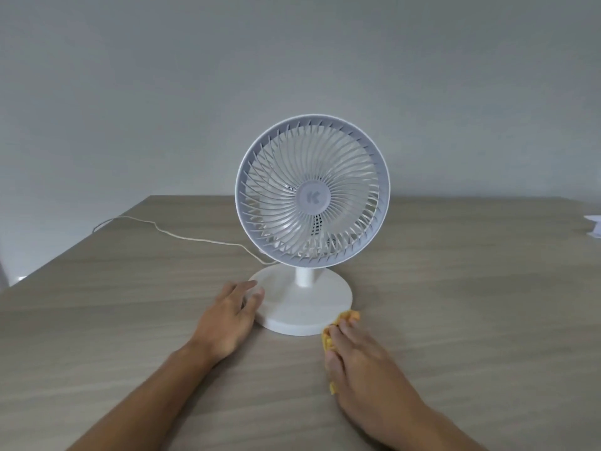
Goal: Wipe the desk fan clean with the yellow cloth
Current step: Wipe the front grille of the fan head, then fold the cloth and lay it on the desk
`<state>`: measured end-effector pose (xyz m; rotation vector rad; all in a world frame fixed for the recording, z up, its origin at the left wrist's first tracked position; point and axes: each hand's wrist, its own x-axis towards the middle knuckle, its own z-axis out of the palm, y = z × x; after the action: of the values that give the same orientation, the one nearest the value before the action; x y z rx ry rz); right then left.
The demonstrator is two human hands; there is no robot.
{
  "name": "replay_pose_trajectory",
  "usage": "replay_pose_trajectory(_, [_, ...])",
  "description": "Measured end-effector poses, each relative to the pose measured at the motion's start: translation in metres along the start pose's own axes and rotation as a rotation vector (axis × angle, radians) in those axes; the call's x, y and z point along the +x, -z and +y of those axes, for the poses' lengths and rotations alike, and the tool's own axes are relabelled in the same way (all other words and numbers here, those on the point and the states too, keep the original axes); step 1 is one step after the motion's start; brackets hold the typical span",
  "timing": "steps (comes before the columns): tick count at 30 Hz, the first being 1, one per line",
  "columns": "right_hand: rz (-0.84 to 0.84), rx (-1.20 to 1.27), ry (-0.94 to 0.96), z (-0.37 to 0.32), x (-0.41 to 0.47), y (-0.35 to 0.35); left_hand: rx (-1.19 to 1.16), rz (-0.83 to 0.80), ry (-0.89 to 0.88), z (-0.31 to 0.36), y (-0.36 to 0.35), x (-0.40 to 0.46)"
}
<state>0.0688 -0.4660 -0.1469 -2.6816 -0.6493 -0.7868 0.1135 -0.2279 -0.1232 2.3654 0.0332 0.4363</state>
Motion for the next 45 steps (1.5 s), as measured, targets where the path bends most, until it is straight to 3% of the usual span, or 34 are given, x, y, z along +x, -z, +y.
replay_pose_trajectory(3, [-0.061, 0.026, 0.0, -0.031, -0.003, -0.012, -0.047, 0.001, 0.022, 0.002, 0.002, 0.0])
replay_pose_trajectory(8, [-0.153, 0.363, 0.302, -0.05, -0.004, -0.002, -0.027, -0.053, 0.016, 0.006, 0.005, -0.003])
replay_pose_trajectory(11, [-0.254, 0.478, 0.231, -0.016, -0.003, 0.013, -0.076, -0.024, 0.031, 0.009, 0.008, -0.004])
replay_pose_trajectory(17, [0.087, 0.457, 0.001, 0.037, -0.002, 0.05, -0.134, 0.006, 0.0, 0.002, 0.007, -0.003])
replay_pose_trajectory(19, [0.028, 0.455, 0.03, 0.025, -0.008, 0.053, -0.153, 0.011, 0.018, -0.002, 0.006, -0.002])
replay_pose_trajectory(23, [-0.351, 0.219, 0.233, -0.01, -0.015, 0.034, -0.186, 0.018, 0.022, -0.005, 0.004, 0.001])
replay_pose_trajectory(25, [-0.457, 0.194, 0.274, -0.024, -0.002, 0.03, -0.193, 0.019, 0.03, -0.005, 0.005, 0.001])
replay_pose_trajectory(31, [-0.44, 0.371, 0.385, -0.072, 0.014, 0.006, -0.445, 0.061, 0.14, 0.0, 0.011, -0.002])
replay_pose_trajectory(37, [-0.447, 0.512, 0.415, -0.071, 0.003, 0.027, -0.571, 0.104, 0.187, -0.008, 0.017, -0.001])
replay_pose_trajectory(45, [-0.403, 0.25, 0.378, -0.027, 0.009, 0.026, -0.456, 0.167, 0.116, -0.008, 0.03, -0.03])
